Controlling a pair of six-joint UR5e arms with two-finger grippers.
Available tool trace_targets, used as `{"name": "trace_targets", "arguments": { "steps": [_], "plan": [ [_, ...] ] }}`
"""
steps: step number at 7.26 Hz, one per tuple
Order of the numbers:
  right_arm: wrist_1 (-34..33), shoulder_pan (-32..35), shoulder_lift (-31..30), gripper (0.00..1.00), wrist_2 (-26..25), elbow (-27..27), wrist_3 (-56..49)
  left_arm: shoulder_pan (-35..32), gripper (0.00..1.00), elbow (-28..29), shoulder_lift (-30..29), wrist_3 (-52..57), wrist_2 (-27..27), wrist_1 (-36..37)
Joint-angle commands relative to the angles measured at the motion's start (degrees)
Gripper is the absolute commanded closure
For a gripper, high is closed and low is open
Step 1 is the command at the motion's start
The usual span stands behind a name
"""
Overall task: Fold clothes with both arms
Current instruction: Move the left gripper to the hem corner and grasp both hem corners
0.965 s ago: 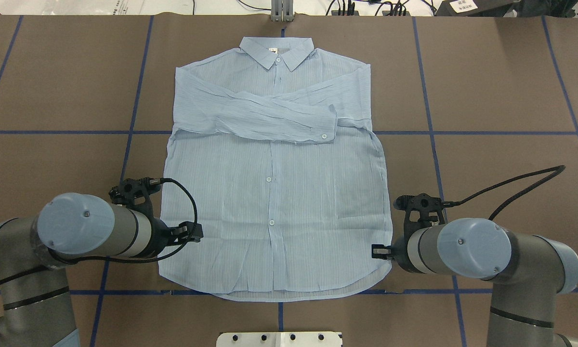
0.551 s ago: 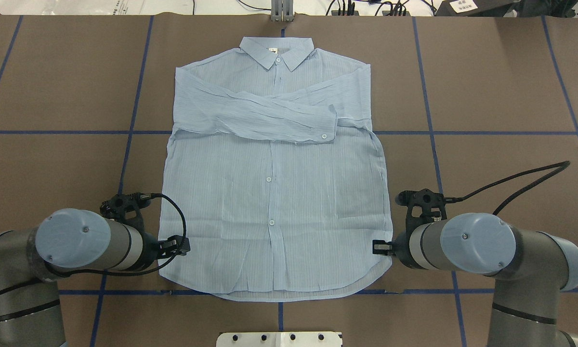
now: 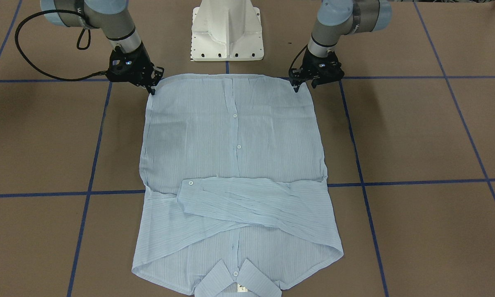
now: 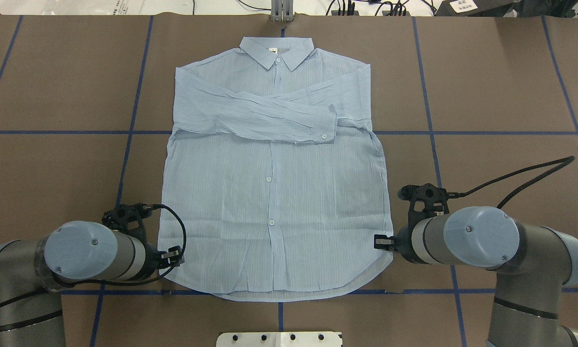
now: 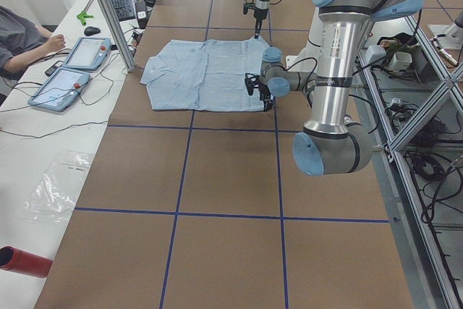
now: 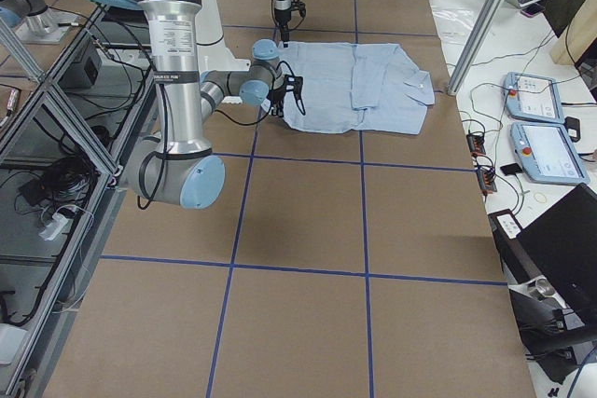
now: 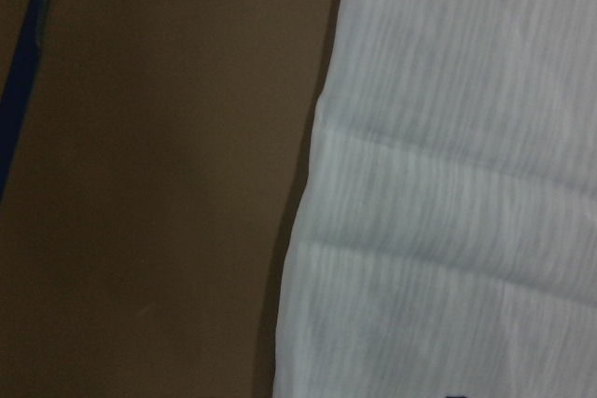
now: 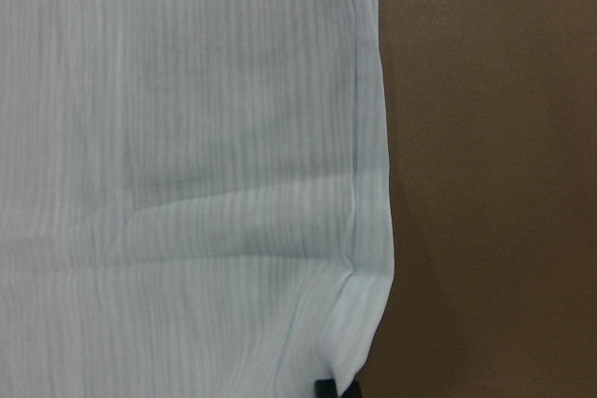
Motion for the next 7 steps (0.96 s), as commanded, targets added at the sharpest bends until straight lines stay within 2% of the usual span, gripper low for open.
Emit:
{"name": "trace_targets", "arguments": {
  "steps": [1,2,4,7],
  "plan": [
    [0.0,0.7,0.0,1.00,0.5,0.0,0.0,0.3,0.54,0.1,0.1,0.0,0.1,0.6],
    [0.0,1.2,0.0,1.00,0.8,0.0,-0.1,0.4,0.65,-0.1,-0.1,0.0,0.1,2.1],
    [0.0,1.7,0.0,1.00,1.5,0.0,-0.1,0.3,1.00,-0.4,-0.1,0.0,1.9,2.7],
    [0.0,3.3,0.8,1.00,2.8,0.0,-0.1,0.2,1.00,-1.2,-0.4,0.3,1.6,2.7]
  ]
}}
